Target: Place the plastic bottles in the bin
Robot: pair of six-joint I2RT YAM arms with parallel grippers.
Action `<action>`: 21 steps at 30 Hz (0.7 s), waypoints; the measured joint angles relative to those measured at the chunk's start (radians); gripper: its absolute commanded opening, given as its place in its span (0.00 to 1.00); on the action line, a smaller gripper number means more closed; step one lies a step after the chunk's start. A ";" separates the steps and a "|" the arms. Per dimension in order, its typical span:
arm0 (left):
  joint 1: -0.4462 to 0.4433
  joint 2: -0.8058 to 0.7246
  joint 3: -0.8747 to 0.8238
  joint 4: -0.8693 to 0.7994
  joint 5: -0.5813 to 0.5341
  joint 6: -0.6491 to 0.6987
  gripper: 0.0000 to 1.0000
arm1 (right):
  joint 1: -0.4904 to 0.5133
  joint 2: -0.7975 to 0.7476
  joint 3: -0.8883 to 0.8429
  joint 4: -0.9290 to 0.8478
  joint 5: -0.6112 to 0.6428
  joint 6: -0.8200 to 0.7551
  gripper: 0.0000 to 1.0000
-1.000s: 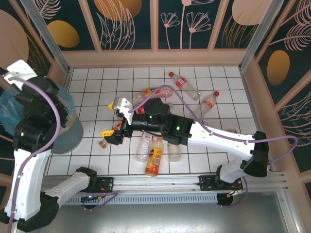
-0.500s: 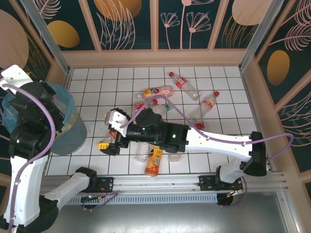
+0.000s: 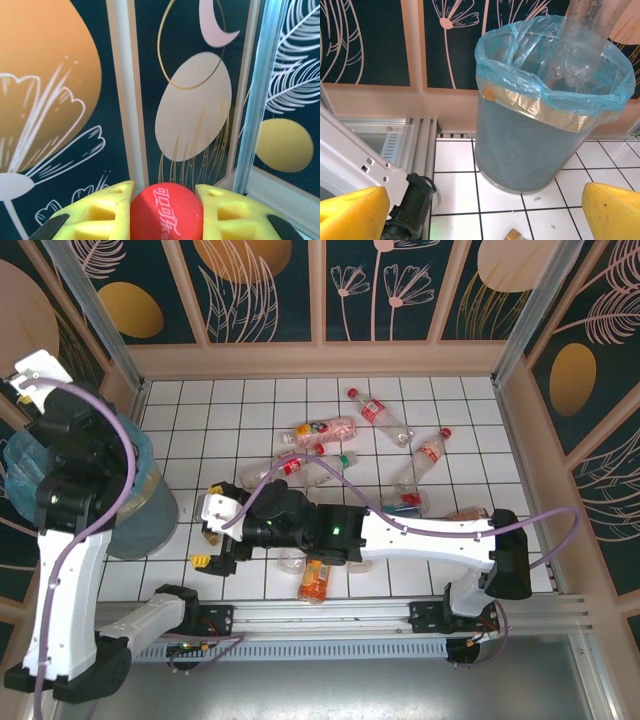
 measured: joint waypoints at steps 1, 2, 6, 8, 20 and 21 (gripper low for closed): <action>0.019 0.013 -0.007 -0.010 0.021 -0.012 0.00 | 0.000 -0.001 0.000 -0.001 0.006 -0.002 0.99; 0.027 0.022 -0.016 -0.019 0.042 -0.025 0.04 | 0.000 -0.003 -0.002 -0.002 0.013 -0.003 0.99; 0.043 0.049 -0.041 -0.064 0.111 -0.072 0.25 | 0.000 -0.023 -0.020 -0.003 0.043 -0.004 0.99; 0.051 0.058 -0.049 -0.082 0.134 -0.092 0.40 | 0.000 -0.031 -0.025 -0.003 0.053 -0.004 0.99; 0.057 0.053 -0.059 -0.098 0.188 -0.139 0.57 | 0.000 -0.037 -0.029 -0.003 0.077 -0.003 0.99; 0.057 0.053 -0.058 -0.099 0.193 -0.139 0.57 | 0.000 -0.037 -0.029 -0.003 0.079 -0.003 0.99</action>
